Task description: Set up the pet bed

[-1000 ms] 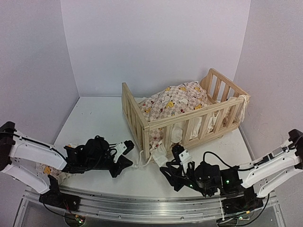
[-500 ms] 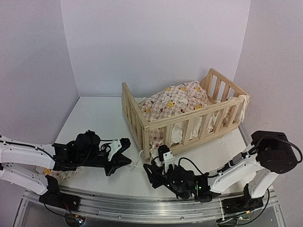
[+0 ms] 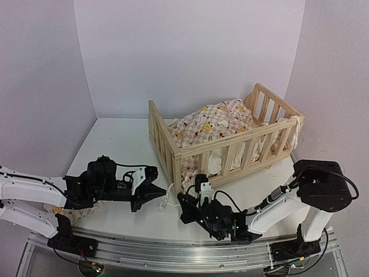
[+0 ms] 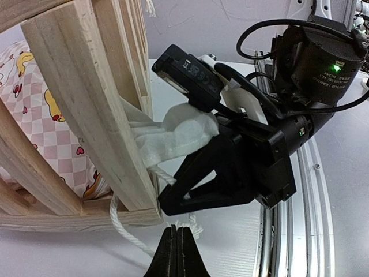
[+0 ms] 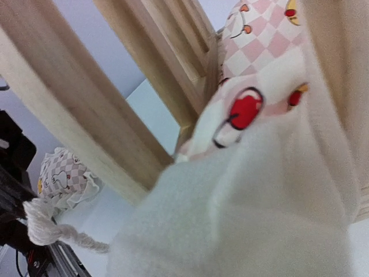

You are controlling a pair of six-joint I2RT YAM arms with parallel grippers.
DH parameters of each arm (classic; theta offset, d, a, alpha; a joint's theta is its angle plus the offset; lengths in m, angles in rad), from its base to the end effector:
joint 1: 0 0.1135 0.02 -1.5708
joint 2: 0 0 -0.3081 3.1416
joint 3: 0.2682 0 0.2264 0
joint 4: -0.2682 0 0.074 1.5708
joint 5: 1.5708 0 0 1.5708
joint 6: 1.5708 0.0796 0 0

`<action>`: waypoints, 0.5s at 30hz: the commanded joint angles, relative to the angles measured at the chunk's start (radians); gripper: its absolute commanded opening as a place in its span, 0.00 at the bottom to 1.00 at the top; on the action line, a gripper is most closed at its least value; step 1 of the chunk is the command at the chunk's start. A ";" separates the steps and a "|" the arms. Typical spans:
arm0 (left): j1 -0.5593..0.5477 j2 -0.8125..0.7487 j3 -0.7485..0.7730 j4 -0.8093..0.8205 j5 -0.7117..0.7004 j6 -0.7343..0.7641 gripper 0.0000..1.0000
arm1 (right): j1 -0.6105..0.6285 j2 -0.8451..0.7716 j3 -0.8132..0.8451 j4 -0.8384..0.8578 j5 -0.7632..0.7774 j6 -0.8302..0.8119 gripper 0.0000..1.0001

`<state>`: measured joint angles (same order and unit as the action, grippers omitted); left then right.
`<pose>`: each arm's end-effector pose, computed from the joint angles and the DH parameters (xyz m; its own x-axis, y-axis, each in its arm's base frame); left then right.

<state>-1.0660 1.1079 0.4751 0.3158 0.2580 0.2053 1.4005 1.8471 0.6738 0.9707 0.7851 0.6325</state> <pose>0.0970 -0.2176 0.2614 0.0489 0.3192 -0.9464 0.9741 0.1944 0.1158 0.1184 0.3566 0.2056 -0.3702 0.3144 -0.8741 -0.4474 0.7643 0.4644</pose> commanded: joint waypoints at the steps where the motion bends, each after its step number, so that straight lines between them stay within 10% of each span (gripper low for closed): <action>1: 0.004 0.045 0.032 0.125 0.060 0.027 0.00 | -0.009 -0.076 -0.017 0.052 -0.247 -0.052 0.00; 15: 0.063 0.290 0.091 0.321 0.176 0.031 0.00 | -0.009 -0.289 -0.017 -0.166 -0.504 -0.144 0.00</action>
<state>-1.0097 1.3559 0.5043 0.4954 0.3540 0.2081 1.3853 1.6008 0.6376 0.8512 0.3518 0.5184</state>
